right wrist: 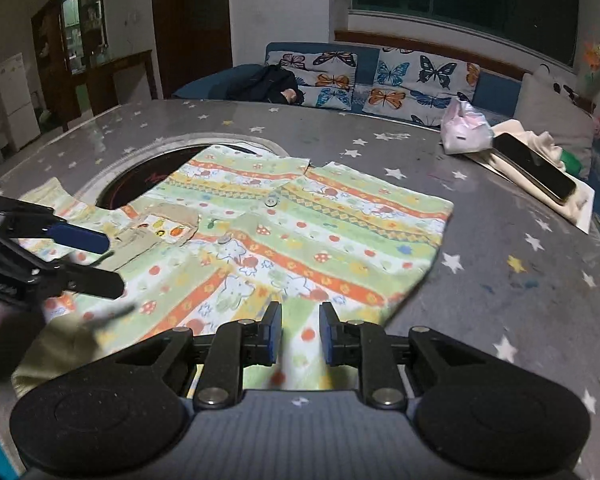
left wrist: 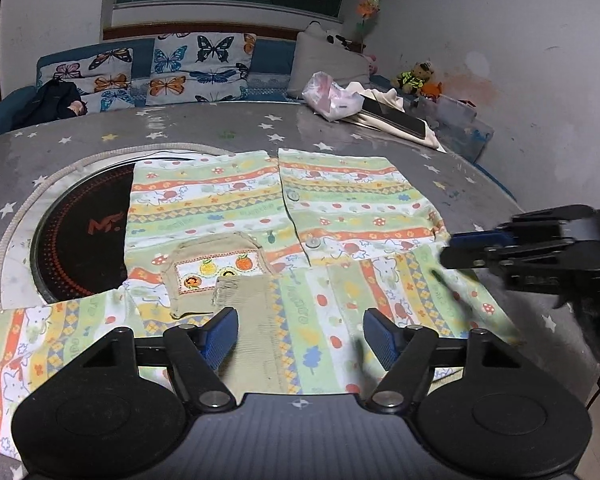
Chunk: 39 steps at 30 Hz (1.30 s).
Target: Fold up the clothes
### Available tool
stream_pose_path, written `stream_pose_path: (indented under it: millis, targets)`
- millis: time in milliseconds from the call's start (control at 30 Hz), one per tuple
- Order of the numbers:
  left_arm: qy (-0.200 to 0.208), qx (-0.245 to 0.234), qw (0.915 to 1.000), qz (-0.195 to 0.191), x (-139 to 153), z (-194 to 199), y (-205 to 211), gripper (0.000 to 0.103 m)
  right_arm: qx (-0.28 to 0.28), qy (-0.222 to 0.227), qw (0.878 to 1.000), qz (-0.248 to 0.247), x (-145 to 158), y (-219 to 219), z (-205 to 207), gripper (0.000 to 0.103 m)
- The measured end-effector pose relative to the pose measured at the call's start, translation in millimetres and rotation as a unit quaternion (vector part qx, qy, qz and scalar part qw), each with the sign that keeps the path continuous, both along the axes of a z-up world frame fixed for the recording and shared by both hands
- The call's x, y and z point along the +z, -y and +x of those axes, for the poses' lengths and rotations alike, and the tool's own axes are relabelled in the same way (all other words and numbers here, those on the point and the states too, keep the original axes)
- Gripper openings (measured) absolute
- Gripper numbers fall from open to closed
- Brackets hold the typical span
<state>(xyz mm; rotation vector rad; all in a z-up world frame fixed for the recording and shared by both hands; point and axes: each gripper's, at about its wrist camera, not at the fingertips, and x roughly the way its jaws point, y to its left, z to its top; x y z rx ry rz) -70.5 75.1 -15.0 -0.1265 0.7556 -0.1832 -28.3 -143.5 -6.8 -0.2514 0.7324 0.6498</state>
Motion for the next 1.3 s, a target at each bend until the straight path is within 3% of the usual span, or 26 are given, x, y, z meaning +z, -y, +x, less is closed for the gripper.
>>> stream_pose_path:
  millis: [133,267,333,400,600,767,933,1033,1133,1300]
  targets:
    - [0.003,0.004,1.0,0.006,-1,0,-6,0.073,-0.038,0.017,0.998,-0.054,-17,-3,7,0.017]
    - [0.003,0.008,1.0,-0.003,-4,0,-15,0.071,-0.078,0.025,0.995,-0.055,-16,9,6,0.017]
    - [0.006,0.009,0.9999,-0.011,-4,-1,-18,0.062,-0.079,0.021,0.996,-0.043,-13,14,6,0.017]
    - [0.008,0.006,0.9998,-0.018,-4,-1,-18,0.052,-0.067,0.023,0.997,-0.034,-10,12,3,0.017]
    - [0.001,0.004,1.0,-0.007,-13,4,-13,0.042,-0.016,0.015,1.0,-0.016,-5,-9,-11,0.018]
    - [0.012,0.013,0.9998,-0.007,-6,-8,-22,0.044,0.021,0.015,1.0,-0.016,-6,-32,-24,0.032]
    - [0.026,0.067,0.9975,0.004,8,-29,-48,0.049,0.057,0.022,0.998,-0.007,-5,-61,-34,0.04]
    - [0.026,0.122,0.992,0.017,12,-45,-74,0.053,0.078,0.022,0.997,-0.003,-7,-77,-37,0.043]
    - [0.025,0.18,0.983,0.025,14,-62,-105,0.057,0.091,0.013,0.996,-0.014,-19,-90,-41,0.052]
    - [0.021,0.285,0.9575,0.04,12,-84,-154,0.065,0.077,0.01,0.997,-0.008,-22,-90,-41,0.065]
